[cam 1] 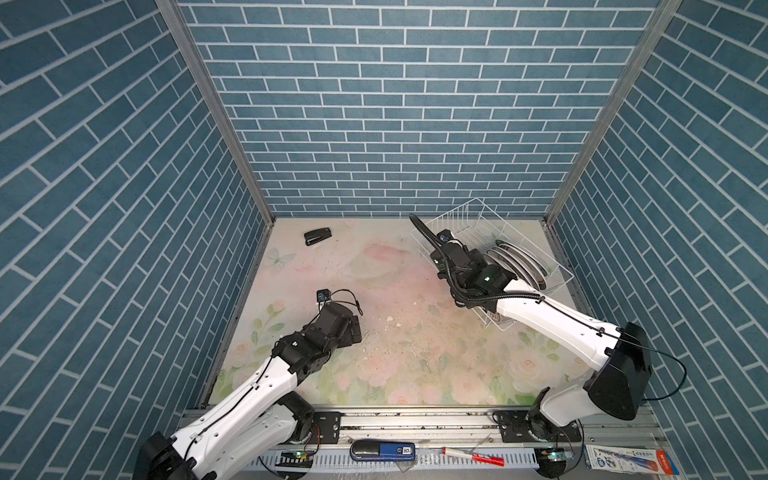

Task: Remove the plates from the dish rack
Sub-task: 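Lower the open right gripper onto the rim of the nearest plate, then grasp the orange sunburst plate with the right gripper and lift it out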

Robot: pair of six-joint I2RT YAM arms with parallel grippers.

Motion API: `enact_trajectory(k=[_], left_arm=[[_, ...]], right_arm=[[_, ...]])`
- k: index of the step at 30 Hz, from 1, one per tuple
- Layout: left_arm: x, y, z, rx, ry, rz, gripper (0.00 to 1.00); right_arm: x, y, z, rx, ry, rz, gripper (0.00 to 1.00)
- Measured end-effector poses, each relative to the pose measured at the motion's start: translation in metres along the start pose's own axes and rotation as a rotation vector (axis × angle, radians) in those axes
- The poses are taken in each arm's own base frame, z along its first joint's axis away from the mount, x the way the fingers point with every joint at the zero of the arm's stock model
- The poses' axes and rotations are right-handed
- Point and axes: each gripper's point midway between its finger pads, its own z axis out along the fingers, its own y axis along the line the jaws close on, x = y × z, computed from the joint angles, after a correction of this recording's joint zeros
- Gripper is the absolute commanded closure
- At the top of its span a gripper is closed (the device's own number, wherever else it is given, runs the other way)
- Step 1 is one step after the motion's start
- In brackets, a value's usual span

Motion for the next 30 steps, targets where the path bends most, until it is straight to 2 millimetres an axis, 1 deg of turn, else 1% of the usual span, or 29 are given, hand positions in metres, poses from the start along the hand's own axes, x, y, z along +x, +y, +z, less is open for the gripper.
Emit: enact_trajectory(k=[3,6,9,11,12,14,18,22,24,28,30], left_arm=[[-0.001,0.0,0.0,0.0,-0.003,0.0,0.01],[-0.002,-0.001,0.0,0.004,-0.008,-0.002,0.01],[-0.004,-0.003,0.0,0.012,-0.016,-0.004,0.01],[-0.005,-0.005,0.001,0.02,-0.02,-0.006,0.01],[-0.006,-0.006,0.001,0.023,-0.021,-0.005,0.01],[-0.006,-0.008,0.002,0.027,-0.021,-0.002,0.01],[-0.009,-0.012,0.003,0.042,-0.028,0.007,0.01],[-0.016,-0.022,0.0,0.096,-0.054,0.017,0.01],[-0.021,-0.029,-0.004,0.134,-0.075,0.02,0.01],[-0.027,-0.042,-0.009,0.217,-0.115,0.023,0.01],[-0.027,-0.048,-0.01,0.253,-0.12,0.028,0.01]], right_arm=[[-0.013,-0.017,-0.012,0.007,-0.06,0.06,1.0],[-0.03,-0.044,-0.035,0.001,-0.161,0.169,1.0],[-0.042,-0.071,-0.058,-0.009,-0.25,0.275,1.0],[-0.048,-0.08,-0.067,-0.026,-0.294,0.323,1.0],[-0.05,-0.081,-0.07,-0.044,-0.312,0.339,1.0],[-0.051,-0.076,-0.073,-0.089,-0.332,0.362,1.0],[-0.048,-0.05,-0.072,-0.219,-0.337,0.397,1.0],[-0.046,-0.026,-0.071,-0.358,-0.318,0.465,1.0],[-0.045,-0.018,-0.07,-0.413,-0.299,0.518,1.0],[-0.041,-0.005,-0.053,-0.512,-0.231,0.655,1.0],[-0.034,0.008,-0.04,-0.563,-0.182,0.713,1.0]])
